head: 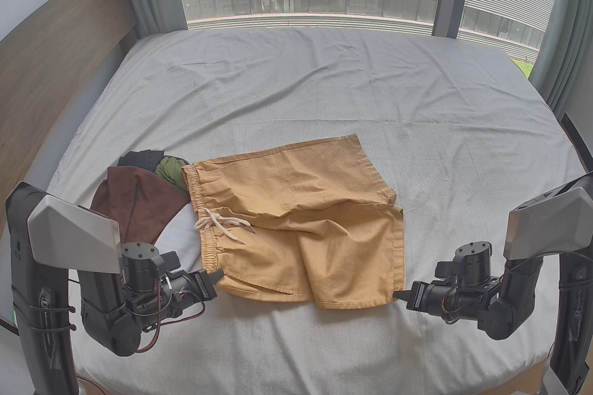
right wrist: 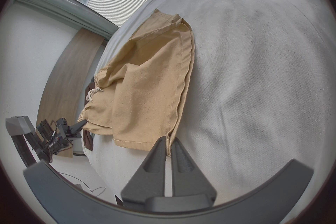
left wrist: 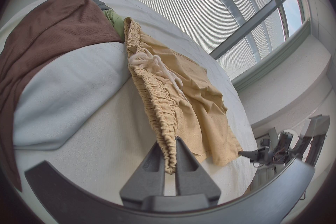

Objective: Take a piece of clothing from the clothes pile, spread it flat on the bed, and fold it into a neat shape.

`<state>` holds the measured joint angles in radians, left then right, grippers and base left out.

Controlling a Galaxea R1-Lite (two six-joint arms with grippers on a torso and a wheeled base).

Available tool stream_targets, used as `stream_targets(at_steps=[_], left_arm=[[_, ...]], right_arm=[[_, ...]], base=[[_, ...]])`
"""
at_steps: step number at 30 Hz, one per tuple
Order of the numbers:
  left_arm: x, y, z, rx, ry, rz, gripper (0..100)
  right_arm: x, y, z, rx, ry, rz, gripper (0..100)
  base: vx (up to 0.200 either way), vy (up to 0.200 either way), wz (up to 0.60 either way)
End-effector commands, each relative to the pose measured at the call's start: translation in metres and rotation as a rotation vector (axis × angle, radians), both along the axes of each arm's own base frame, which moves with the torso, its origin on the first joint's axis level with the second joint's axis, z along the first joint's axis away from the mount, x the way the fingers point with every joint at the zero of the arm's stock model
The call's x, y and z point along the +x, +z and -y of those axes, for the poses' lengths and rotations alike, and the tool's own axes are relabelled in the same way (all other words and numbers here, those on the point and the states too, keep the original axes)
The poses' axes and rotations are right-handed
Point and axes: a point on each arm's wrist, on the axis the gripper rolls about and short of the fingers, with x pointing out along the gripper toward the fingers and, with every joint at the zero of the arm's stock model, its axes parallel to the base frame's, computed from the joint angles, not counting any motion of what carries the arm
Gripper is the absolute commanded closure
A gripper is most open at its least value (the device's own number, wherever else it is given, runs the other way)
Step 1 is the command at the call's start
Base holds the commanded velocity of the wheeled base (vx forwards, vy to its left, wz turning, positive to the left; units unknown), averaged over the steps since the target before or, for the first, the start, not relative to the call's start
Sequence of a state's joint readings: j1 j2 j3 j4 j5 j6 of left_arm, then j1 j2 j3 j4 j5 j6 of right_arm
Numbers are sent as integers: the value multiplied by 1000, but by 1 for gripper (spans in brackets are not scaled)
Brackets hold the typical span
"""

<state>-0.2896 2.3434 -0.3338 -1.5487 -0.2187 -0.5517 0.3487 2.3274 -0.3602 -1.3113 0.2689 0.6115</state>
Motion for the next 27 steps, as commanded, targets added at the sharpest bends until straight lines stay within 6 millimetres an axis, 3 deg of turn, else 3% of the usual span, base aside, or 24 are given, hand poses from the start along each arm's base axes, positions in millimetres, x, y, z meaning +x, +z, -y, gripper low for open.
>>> stream_targets(at_steps=[1, 9, 27], left_arm=[[-21, 5, -6, 55, -31, -24, 100], [-39, -1, -12, 116, -52, -85, 100], [-49, -8, -28, 184, -35, -128, 100]], right_arm=[[-9, 2, 8, -38, 7, -20, 100], [-20, 2, 12, -82, 39, -41, 100], [-43, 6, 18, -120, 70, -66, 100]], base=[[0, 0, 0], [0, 0, 0], [0, 0, 0]])
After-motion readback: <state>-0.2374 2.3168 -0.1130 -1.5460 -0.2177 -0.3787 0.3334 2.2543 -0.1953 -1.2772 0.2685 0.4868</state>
